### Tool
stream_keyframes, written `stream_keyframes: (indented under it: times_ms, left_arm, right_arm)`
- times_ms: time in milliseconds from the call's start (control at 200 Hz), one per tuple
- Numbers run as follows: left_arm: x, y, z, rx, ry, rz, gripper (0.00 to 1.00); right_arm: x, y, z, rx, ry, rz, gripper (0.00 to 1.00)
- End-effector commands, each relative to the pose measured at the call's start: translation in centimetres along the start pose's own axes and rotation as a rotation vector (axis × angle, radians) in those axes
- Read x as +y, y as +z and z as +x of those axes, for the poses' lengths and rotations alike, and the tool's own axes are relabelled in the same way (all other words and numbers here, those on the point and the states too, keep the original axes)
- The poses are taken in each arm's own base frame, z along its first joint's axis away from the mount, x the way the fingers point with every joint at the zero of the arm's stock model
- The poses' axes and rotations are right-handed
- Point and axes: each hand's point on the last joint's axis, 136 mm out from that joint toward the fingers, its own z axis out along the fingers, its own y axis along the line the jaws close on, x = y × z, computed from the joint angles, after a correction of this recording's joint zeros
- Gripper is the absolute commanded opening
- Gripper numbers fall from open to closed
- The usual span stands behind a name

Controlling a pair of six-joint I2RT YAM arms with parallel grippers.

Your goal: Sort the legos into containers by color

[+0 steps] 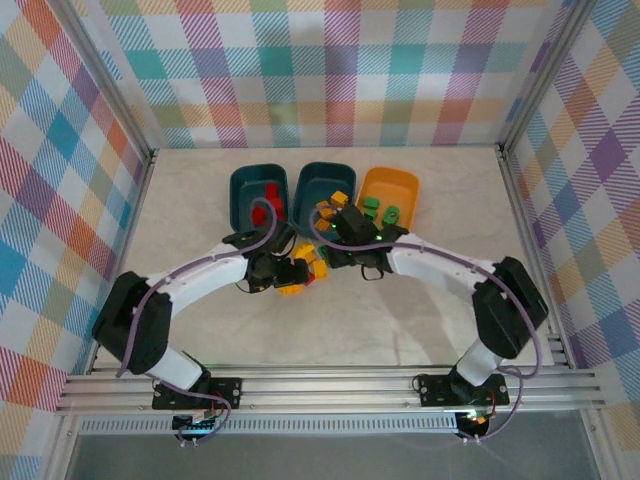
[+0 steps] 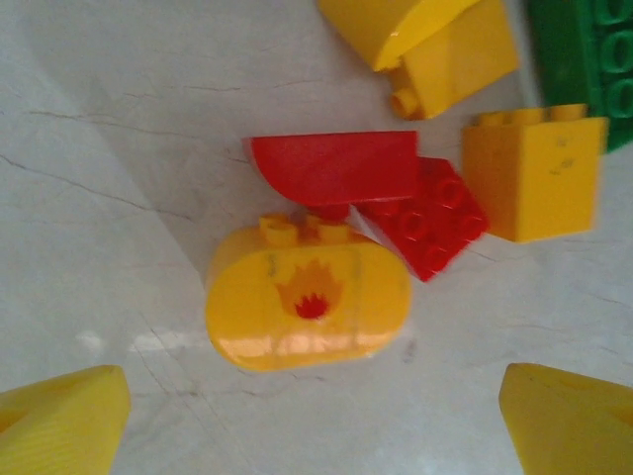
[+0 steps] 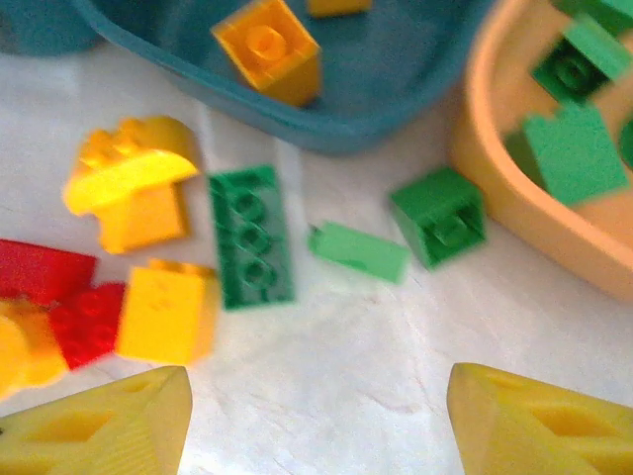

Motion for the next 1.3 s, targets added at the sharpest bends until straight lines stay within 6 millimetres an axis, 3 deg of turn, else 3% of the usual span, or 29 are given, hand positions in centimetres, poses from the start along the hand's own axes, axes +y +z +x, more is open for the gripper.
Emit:
stream_keyframes:
  times_ms: [0,285,455,805,970,1130,1295]
  left_arm:
    - [0.3,0.4,0.0,0.025,0.059,-0.069,0.91]
    - [-0.6,2.2,-0.3,0.04,0.109,-0.073,0.86]
    - [-0.1,3.0,-0.2,0.056,0.104,-0.114,0.77]
    - [0.2,4.8,-0.1,0.042,0.14,-0.1,0.75]
    - [0.1,5.0,-0.4,0.044,0.155,-0.11,0.65]
    - [0.0,3.3,-0.7,0.018,0.138,-0.103,0.55]
    - [-1.3,-1.4,-1.8,-0.059,0.11,-0.034,0.54]
  right_arm:
    - [-2.0,-1.1,-0.1,-0.053,0.07,0.034,0.69]
    - [-2.7,-0.5,1.1,-0.031,0.078,0.038,0.69]
    - [-2.5,-0.3,1.1,-0.03,0.075,0.033,0.68]
    - [-2.7,-0.5,1.1,-0.033,0.065,0.04,0.68]
    - [-2.8,-0.8,1.0,-0.041,0.062,0.042,0.68]
    - [-3.2,-1.4,0.8,-0.055,0.059,0.054,0.68]
    - [-4.2,-1.8,0.6,-0.067,0.106,0.044,0.66]
